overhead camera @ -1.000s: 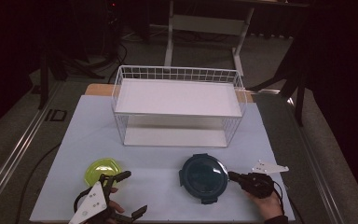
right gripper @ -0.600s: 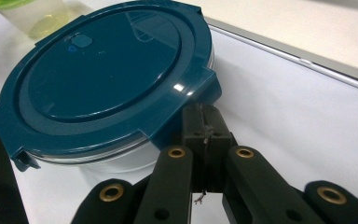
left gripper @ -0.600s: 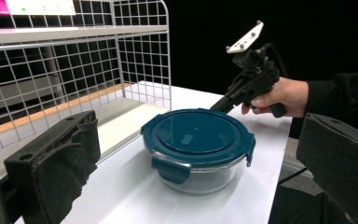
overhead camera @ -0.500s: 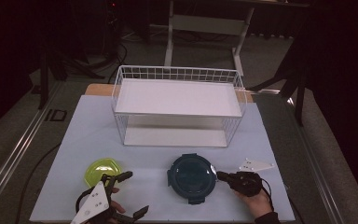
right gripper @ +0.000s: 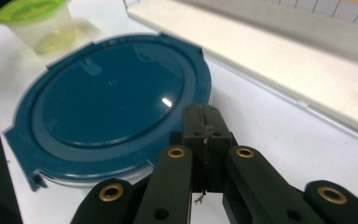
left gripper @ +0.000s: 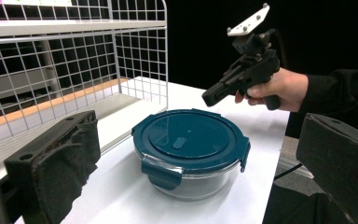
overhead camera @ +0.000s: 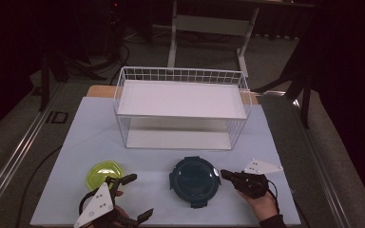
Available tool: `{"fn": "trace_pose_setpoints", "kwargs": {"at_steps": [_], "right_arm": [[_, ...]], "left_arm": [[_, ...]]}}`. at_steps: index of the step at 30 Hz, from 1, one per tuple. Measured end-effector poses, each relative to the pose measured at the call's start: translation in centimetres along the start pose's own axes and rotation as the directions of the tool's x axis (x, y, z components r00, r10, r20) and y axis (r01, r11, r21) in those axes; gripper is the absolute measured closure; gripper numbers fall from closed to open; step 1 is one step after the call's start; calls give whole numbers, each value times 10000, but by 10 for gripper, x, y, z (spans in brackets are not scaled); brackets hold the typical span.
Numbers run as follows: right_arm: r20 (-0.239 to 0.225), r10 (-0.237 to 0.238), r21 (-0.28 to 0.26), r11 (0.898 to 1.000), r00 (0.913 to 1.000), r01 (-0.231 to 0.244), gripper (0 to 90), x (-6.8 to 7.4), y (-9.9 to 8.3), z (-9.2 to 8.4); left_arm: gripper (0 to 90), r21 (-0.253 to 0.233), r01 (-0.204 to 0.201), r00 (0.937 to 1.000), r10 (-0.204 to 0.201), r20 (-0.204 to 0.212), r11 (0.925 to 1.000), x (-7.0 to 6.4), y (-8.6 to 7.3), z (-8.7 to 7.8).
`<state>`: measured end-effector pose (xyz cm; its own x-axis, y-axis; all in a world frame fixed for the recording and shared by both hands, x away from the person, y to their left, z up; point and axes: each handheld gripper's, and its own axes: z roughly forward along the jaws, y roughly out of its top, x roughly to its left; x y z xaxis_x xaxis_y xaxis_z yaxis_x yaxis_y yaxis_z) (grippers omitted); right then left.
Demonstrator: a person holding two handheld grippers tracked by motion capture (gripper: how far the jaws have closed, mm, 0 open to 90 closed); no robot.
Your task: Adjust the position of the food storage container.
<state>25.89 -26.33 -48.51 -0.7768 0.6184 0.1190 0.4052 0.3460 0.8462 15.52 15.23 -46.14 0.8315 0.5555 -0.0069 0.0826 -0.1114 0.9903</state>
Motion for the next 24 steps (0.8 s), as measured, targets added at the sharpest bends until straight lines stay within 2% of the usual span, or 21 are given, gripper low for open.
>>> {"fn": "trace_pose_setpoints", "kwargs": {"at_steps": [3,6,13,19,20,22,24], "right_arm": [[115,-68,-150,9999,9999,70,900,2,5,-7],[72,-182,-371,9991,9998,185,882,7,9,-14],[86,-470,-980,9941,9989,476,560,18,17,-22],[27,-316,-1446,9890,9995,317,162,19,23,-27],[74,-377,-1417,9892,9993,384,133,20,24,-27],[329,-387,-1633,9856,9987,436,135,21,24,-29],[710,-623,-1642,9837,9955,733,137,24,26,-31]], "left_arm": [[0,86,156,9998,-157,112,9998,-1,5,3],[0,453,275,9993,-286,247,9986,-2,9,7],[0,758,667,9965,-702,444,9949,0,22,14],[0,864,799,9945,-853,606,9930,6,37,27],[0,910,919,9930,-981,654,9916,8,38,30],[0,975,1182,9895,-1255,723,9882,11,38,36],[0,1111,1305,9870,-1396,792,9852,12,37,43]]}}
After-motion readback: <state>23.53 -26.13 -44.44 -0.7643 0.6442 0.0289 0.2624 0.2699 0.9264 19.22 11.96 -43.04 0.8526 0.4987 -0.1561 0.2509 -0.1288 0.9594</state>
